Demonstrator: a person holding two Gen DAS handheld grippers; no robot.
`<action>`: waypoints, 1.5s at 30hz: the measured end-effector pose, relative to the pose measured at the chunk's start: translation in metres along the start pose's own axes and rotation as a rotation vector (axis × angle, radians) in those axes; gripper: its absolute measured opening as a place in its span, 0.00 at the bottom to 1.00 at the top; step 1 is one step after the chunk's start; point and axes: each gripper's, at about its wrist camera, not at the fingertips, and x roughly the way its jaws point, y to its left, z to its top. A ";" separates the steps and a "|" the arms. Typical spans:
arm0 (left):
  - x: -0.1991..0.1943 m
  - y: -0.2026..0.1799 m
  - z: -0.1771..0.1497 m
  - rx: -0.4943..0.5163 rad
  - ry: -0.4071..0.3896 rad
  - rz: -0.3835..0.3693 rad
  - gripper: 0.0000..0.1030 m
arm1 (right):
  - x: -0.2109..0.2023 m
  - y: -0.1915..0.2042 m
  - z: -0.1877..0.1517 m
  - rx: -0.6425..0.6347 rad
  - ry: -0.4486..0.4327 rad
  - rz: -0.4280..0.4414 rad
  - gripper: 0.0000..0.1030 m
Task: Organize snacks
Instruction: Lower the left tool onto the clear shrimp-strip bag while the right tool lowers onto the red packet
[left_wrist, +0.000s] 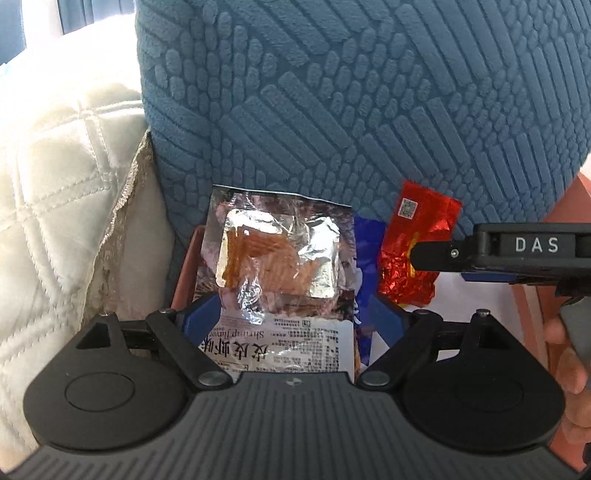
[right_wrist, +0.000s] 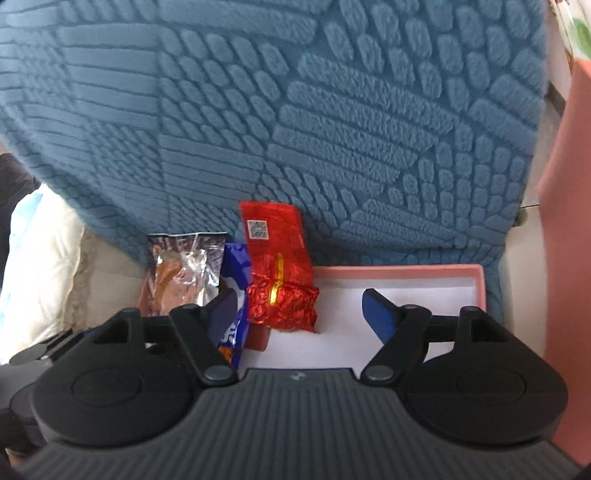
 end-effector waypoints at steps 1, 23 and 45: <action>0.001 0.001 0.001 0.000 -0.002 -0.002 0.87 | 0.003 0.000 0.002 0.008 0.003 0.007 0.74; 0.017 0.000 0.002 0.017 0.006 0.014 0.87 | 0.038 0.018 0.003 -0.051 0.025 -0.070 0.51; 0.057 -0.025 0.005 0.013 0.008 0.113 0.91 | -0.014 -0.007 0.004 -0.061 -0.015 -0.082 0.51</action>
